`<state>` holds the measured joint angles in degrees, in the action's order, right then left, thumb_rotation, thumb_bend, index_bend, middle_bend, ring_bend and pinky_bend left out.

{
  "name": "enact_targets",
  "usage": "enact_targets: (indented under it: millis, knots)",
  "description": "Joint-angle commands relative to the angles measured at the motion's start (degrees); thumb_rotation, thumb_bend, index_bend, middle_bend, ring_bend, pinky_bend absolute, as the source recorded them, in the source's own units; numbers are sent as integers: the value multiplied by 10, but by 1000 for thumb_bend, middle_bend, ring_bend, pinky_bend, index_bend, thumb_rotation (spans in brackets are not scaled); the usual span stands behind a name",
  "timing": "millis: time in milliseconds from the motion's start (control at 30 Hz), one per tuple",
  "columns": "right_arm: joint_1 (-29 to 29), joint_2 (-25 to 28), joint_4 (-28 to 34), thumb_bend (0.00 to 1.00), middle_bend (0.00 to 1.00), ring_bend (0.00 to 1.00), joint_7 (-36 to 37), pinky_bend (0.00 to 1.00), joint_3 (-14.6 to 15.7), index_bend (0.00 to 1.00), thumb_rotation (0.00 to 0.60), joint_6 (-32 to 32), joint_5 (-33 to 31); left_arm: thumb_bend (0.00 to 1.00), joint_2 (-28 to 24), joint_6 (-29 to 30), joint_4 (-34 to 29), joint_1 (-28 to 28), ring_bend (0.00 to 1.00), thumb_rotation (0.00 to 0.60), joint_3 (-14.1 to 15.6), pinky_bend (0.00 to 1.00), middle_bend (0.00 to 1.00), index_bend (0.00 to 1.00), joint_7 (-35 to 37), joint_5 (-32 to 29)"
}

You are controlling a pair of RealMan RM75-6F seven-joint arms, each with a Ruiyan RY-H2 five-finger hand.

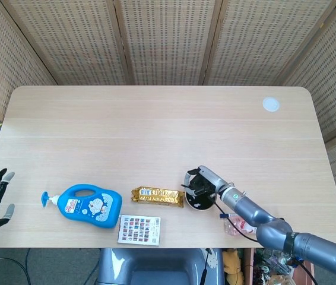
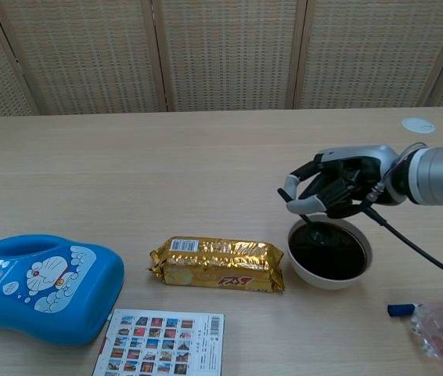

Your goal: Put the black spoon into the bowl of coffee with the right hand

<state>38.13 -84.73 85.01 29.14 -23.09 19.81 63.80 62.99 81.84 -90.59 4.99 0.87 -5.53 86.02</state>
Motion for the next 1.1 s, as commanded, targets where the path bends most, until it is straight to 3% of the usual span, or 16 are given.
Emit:
enact_targets:
  millis: [33, 733, 1100]
  knots:
    - [-1, -4, -6, 680, 961, 967, 0, 1000, 8, 690, 600, 9, 8, 464, -1, 0, -1, 0, 0, 600, 0, 0, 0, 0, 0, 0]
    - [-5, 4, -16, 712, 961, 968, 15, 1000, 62, 696, 600, 51, 59, 464, -1, -7, -10, 5, 0, 600, 0, 0, 0, 0, -6, 5]
    - [5, 3, -4, 713, 961, 968, 22, 1000, 76, 697, 600, 61, 68, 464, 0, -10, -7, 6, 0, 600, 0, 0, 0, 0, -3, 4]
